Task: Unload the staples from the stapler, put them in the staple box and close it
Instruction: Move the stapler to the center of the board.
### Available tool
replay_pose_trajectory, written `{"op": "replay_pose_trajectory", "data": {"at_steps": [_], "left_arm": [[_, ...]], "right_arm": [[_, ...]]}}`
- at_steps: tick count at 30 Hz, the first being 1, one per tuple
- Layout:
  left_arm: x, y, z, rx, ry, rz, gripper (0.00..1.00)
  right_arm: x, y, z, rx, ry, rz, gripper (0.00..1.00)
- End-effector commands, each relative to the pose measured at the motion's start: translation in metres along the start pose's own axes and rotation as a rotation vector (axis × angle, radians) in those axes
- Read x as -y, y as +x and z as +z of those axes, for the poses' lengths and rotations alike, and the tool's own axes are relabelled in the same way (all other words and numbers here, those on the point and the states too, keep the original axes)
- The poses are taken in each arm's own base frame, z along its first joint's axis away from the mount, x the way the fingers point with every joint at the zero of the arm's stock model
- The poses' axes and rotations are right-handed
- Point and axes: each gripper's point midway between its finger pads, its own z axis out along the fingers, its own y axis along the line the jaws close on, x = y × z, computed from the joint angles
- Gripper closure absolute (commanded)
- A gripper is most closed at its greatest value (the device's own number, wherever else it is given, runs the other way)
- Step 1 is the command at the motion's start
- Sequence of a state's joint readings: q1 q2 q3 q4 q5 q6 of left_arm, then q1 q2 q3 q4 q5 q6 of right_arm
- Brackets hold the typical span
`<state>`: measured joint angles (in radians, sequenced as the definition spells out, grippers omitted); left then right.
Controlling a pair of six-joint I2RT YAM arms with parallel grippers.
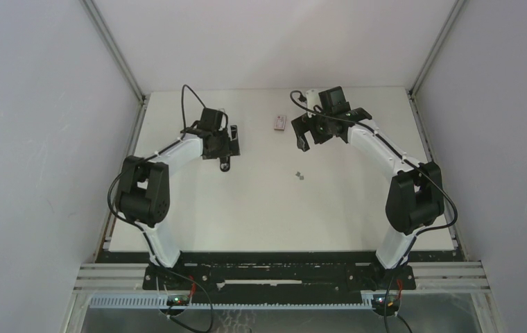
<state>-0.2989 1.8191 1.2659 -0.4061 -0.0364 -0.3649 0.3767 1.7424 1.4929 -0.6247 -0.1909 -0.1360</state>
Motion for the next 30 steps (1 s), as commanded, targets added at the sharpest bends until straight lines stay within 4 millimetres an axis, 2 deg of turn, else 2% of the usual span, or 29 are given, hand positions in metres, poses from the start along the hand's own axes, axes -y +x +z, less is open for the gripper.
{"op": "replay_pose_trajectory", "data": {"at_steps": [1, 6, 14, 17, 22, 26, 30], "left_arm": [[0.025, -0.023, -0.024, 0.084, 0.121, -0.015, 0.09], [0.048, -0.009, -0.019, 0.043, 0.202, 0.004, 0.0], [0.094, 0.001, -0.014, -0.011, 0.309, 0.049, 0.0], [0.113, -0.011, -0.01, -0.001, 0.328, 0.093, 0.0], [0.129, -0.037, 0.002, 0.016, 0.328, 0.162, 0.0], [0.142, -0.05, -0.008, 0.062, 0.391, 0.191, 0.0], [0.145, -0.051, -0.028, 0.091, 0.443, 0.286, 0.0]], "right_arm": [[-0.005, -0.016, -0.01, 0.063, -0.001, -0.04, 0.0], [-0.002, -0.017, -0.012, 0.066, 0.017, -0.045, 0.0], [0.009, -0.024, -0.024, 0.095, 0.07, -0.048, 0.0], [0.015, -0.027, -0.031, 0.111, 0.093, -0.046, 0.0], [0.026, -0.027, -0.038, 0.128, 0.097, -0.022, 0.0], [0.034, -0.025, -0.042, 0.136, 0.091, 0.004, 0.0], [0.033, -0.025, -0.044, 0.141, 0.076, 0.006, 0.0]]}}
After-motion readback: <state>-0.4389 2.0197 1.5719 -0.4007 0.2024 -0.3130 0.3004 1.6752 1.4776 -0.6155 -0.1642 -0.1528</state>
